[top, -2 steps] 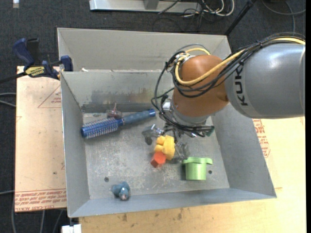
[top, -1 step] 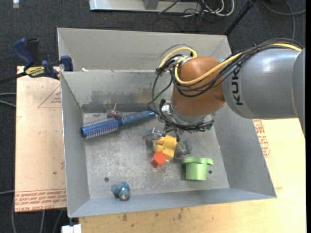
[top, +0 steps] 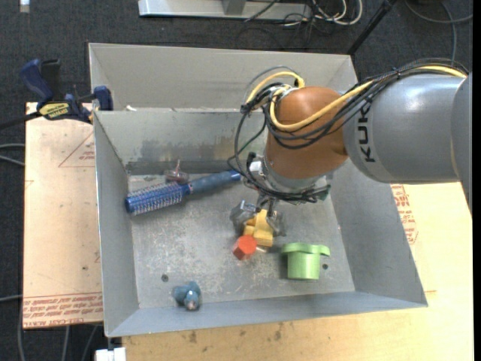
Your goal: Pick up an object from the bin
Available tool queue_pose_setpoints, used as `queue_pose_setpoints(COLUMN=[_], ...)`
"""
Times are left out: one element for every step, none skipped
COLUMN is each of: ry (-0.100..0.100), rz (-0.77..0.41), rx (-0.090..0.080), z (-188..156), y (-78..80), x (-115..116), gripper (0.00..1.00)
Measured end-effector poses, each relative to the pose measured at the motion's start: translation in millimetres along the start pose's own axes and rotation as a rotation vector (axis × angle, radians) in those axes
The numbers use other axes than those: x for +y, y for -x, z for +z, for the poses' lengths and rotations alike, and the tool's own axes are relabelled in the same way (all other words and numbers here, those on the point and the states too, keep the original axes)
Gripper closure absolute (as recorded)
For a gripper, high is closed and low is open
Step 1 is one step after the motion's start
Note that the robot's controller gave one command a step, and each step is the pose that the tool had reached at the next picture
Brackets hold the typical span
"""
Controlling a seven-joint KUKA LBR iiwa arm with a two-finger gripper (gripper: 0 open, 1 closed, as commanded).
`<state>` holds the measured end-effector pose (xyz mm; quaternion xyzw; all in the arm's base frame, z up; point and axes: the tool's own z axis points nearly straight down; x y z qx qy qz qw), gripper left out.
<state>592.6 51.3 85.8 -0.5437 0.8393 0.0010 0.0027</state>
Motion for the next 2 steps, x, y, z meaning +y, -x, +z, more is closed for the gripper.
queue_pose_setpoints(ry=[-0.007,-0.007], rz=[0.019,0.014], rx=[-0.001,-0.001], z=[-99,-168], y=[-2.8,-7.4], x=[13,21], gripper=[1.00,1.00])
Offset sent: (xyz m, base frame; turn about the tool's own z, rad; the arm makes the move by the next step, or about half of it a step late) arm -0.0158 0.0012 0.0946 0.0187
